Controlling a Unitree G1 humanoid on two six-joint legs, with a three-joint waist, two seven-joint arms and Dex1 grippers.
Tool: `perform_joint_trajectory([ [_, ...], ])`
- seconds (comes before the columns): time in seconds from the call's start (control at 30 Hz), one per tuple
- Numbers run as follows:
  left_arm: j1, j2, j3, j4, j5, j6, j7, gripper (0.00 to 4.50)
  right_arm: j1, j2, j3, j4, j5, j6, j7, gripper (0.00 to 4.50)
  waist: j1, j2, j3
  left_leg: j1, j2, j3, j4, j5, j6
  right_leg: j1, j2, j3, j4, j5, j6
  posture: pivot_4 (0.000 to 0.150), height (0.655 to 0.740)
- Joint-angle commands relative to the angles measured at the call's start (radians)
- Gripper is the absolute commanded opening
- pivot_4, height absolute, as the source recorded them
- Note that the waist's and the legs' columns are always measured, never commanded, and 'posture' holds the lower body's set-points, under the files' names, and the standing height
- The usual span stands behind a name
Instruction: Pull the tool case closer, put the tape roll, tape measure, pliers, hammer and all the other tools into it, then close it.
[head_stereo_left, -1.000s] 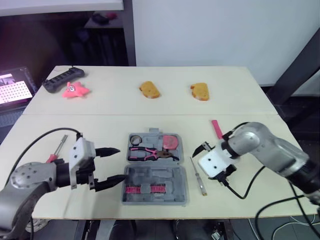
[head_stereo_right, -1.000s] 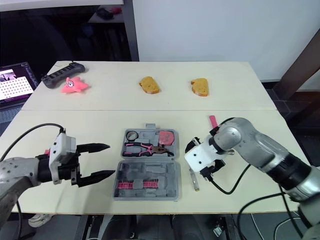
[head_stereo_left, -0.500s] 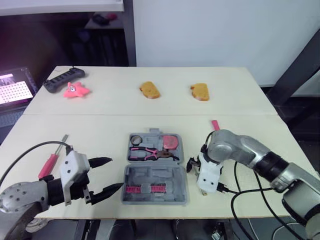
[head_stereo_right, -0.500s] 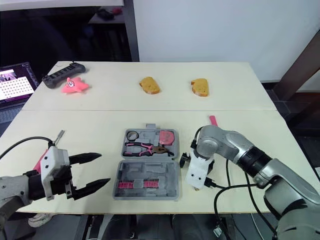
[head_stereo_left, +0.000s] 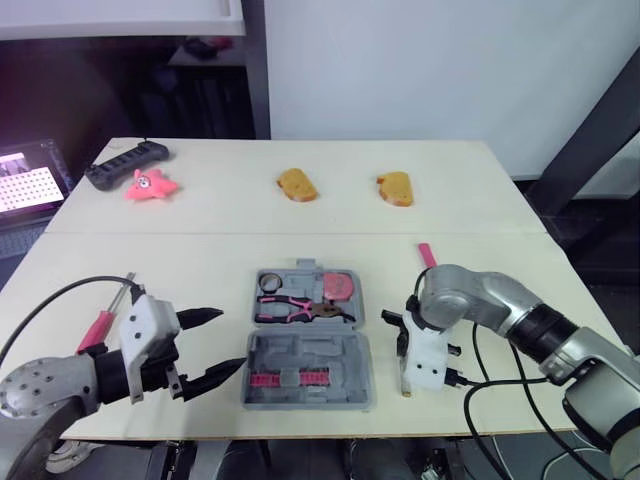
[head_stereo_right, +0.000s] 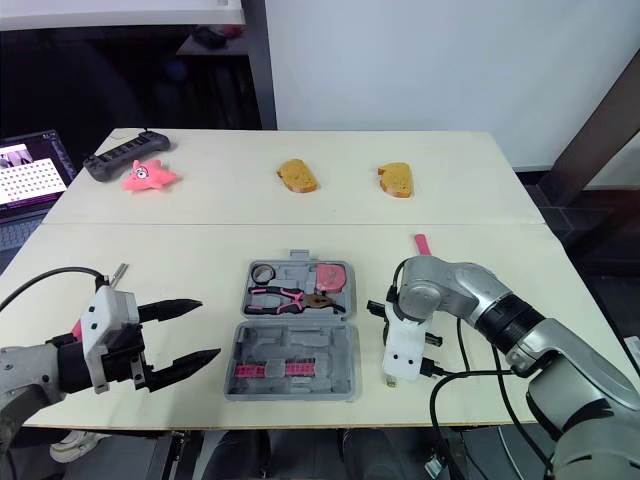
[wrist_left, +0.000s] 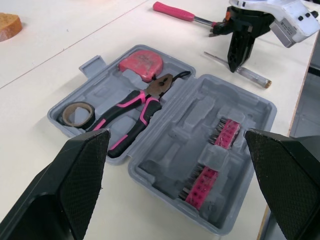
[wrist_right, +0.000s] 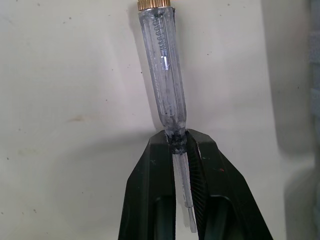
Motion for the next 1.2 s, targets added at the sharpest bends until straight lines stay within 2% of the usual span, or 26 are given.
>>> perform_joint_trajectory([
  [0.03, -0.011, 0.017, -0.013, 0.004, 0.003, -0.003, -0.009, 4.50, 0.057, -0.039, -0.095, -0.110, 0.094, 0.171, 0.033, 0.02, 0.001, 0.001, 0.001, 0.000, 0.000, 0.000, 0.000, 0.000, 0.000, 0.000, 0.000, 0.000, 0.000, 0.000, 0.000, 0.150, 0.7080],
  [0.13, -0.032, 0.027, -0.027, 0.025, 0.006, -0.006, -0.021, 4.50, 0.181, -0.064, -0.263, -0.337, 0.284, 0.622, 0.091, 0.02, 0.003, 0.003, 0.002, -0.003, 0.000, 0.000, 0.000, 0.000, 0.000, -0.002, 0.000, 0.000, 0.000, 0.000, 0.000, 0.150, 0.7080],
  [0.17, -0.041, 0.030, -0.034, 0.034, 0.008, -0.009, -0.025, 4.50, 0.225, -0.037, -0.323, -0.424, 0.360, 0.871, 0.088, 0.02, 0.003, 0.004, 0.002, -0.004, 0.000, 0.000, 0.000, 0.000, 0.000, -0.003, 0.000, 0.000, 0.000, 0.000, 0.000, 0.150, 0.7080],
  [0.23, -0.057, 0.036, -0.044, 0.049, 0.011, -0.014, -0.033, 4.50, 0.285, 0.019, -0.419, -0.544, 0.367, 1.278, 0.023, 0.02, 0.001, 0.003, 0.002, -0.004, 0.000, -0.001, 0.000, 0.000, 0.000, -0.003, 0.000, 0.000, 0.001, 0.000, 0.000, 0.150, 0.7080],
  [0.27, -0.063, 0.037, -0.047, 0.054, 0.012, -0.015, -0.036, 4.50, 0.298, 0.031, -0.439, -0.588, 0.357, 1.412, -0.006, 0.02, 0.000, 0.003, 0.002, -0.004, 0.000, -0.002, 0.000, 0.000, 0.000, -0.004, 0.000, 0.000, 0.001, 0.000, 0.000, 0.150, 0.7080],
  [0.33, -0.078, 0.038, -0.054, 0.065, 0.016, -0.016, -0.042, 4.50, 0.247, 0.031, -0.389, -0.632, 0.324, 1.868, -0.059, 0.02, 0.000, 0.004, 0.002, -0.005, 0.000, -0.001, 0.001, 0.000, 0.000, -0.004, 0.000, 0.000, 0.001, 0.000, 0.001, 0.150, 0.7080],
  [0.4, -0.096, 0.039, -0.066, 0.076, 0.019, -0.018, -0.045, 4.50, 0.219, 0.102, -0.422, -0.609, 0.348, 2.139, -0.152, 0.02, 0.000, 0.003, 0.002, -0.007, 0.000, -0.001, 0.001, 0.000, -0.001, -0.007, 0.000, 0.000, 0.001, 0.000, 0.000, 0.150, 0.7080],
  [0.43, -0.099, 0.038, -0.069, 0.077, 0.020, -0.018, -0.046, 4.50, 0.210, 0.125, -0.437, -0.603, 0.365, 2.201, -0.191, 0.02, 0.000, 0.003, 0.001, -0.007, -0.001, -0.001, 0.001, 0.000, -0.001, -0.008, 0.000, 0.000, 0.001, 0.000, 0.000, 0.150, 0.7080],
  [0.6, -0.134, 0.041, -0.095, 0.090, 0.027, -0.019, -0.053, 4.50, 0.171, 0.302, -0.609, -0.415, 0.351, 2.343, -0.456, 0.02, -0.001, 0.003, 0.002, -0.011, -0.001, -0.001, -0.001, 0.000, -0.001, -0.012, 0.000, 0.000, 0.001, 0.000, 0.000, 0.150, 0.7080],
  [0.77, -0.148, 0.045, -0.095, 0.096, 0.022, -0.017, -0.059, 4.50, 0.204, 0.309, -0.584, -0.384, 0.404, 2.282, -0.574, 0.02, 0.000, 0.003, 0.001, -0.026, -0.001, -0.001, 0.001, 0.000, -0.001, -0.026, 0.000, 0.000, 0.001, 0.002, 0.002, 0.150, 0.7080],
  [0.9, -0.145, 0.046, -0.087, 0.089, 0.009, -0.014, -0.066, 4.50, 0.232, 0.326, -0.609, -0.375, 0.441, 2.257, -0.655, 0.02, -0.004, 0.002, 0.001, -0.026, -0.001, -0.001, 0.000, 0.000, -0.001, -0.026, 0.000, 0.000, 0.001, 0.002, 0.003, 0.150, 0.7080],
  [1.0, -0.144, 0.047, -0.082, 0.090, 0.007, -0.016, -0.072, 4.50, 0.229, 0.325, -0.644, -0.386, 0.476, 2.256, -0.691, 1.45, -0.003, 0.002, 0.000, -0.025, -0.001, -0.001, 0.001, 0.000, -0.001, -0.025, 0.000, 0.000, 0.001, 0.002, 0.003, 0.150, 0.7080],
  [1.13, -0.162, 0.055, -0.096, 0.107, 0.013, -0.022, -0.089, 4.50, 0.251, 0.205, -0.607, -0.511, 0.550, 2.180, -0.651, 3.29, 0.005, 0.003, 0.001, -0.026, -0.002, -0.002, 0.001, 0.000, -0.001, -0.025, 0.000, 0.000, 0.001, 0.002, 0.003, 0.150, 0.7080],
  [1.2, -0.177, 0.058, -0.107, 0.120, 0.016, -0.025, -0.098, 4.50, 0.270, 0.158, -0.618, -0.561, 0.596, 2.127, -0.619, 3.29, 0.001, 0.003, 0.001, -0.026, -0.002, -0.002, 0.001, 0.000, -0.001, -0.025, -0.001, 0.000, 0.001, 0.001, 0.004, 0.150, 0.7080],
])
